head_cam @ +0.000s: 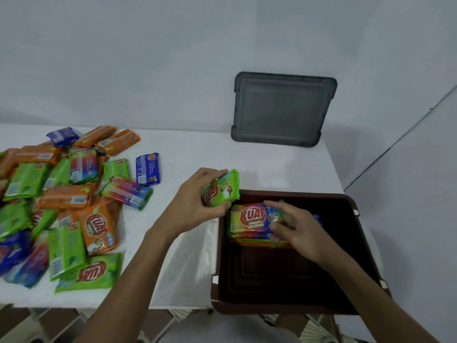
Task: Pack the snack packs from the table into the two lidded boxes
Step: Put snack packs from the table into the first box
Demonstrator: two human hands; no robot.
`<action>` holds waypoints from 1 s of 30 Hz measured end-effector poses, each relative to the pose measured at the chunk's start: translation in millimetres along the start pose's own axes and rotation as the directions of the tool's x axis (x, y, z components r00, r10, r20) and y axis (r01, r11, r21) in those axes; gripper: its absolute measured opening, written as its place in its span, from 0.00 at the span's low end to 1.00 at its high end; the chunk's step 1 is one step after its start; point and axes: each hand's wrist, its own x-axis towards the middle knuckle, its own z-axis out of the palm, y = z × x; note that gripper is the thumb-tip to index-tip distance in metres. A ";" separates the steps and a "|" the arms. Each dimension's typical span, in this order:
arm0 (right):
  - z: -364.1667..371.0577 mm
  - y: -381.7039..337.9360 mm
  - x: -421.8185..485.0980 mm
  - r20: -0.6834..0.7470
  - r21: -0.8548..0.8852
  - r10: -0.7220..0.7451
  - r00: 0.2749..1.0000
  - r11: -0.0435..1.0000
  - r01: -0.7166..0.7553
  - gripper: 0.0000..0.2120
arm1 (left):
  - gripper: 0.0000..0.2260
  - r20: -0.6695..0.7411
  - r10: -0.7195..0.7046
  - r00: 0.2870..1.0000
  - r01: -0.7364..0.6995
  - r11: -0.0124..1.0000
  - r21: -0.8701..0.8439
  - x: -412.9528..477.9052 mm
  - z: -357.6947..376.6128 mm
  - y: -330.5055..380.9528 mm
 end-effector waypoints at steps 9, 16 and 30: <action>9.5 2.5 12.9 0.033 -0.579 -0.118 0.992 0.807 0.115 0.26 | 0.31 0.014 -0.011 1.000 0.010 0.998 0.057 0.9 6.8 -3.6; 0.6 0.8 7.9 -0.076 -0.579 -0.198 0.977 0.806 0.118 0.19 | 0.32 0.019 0.000 1.000 -0.002 0.994 0.108 -0.1 7.5 -1.8; 17.3 -49.7 -1.1 -0.127 0.266 -0.141 0.982 0.949 0.171 0.19 | 0.38 0.070 0.174 0.982 -0.184 0.964 0.192 -4.2 22.6 27.7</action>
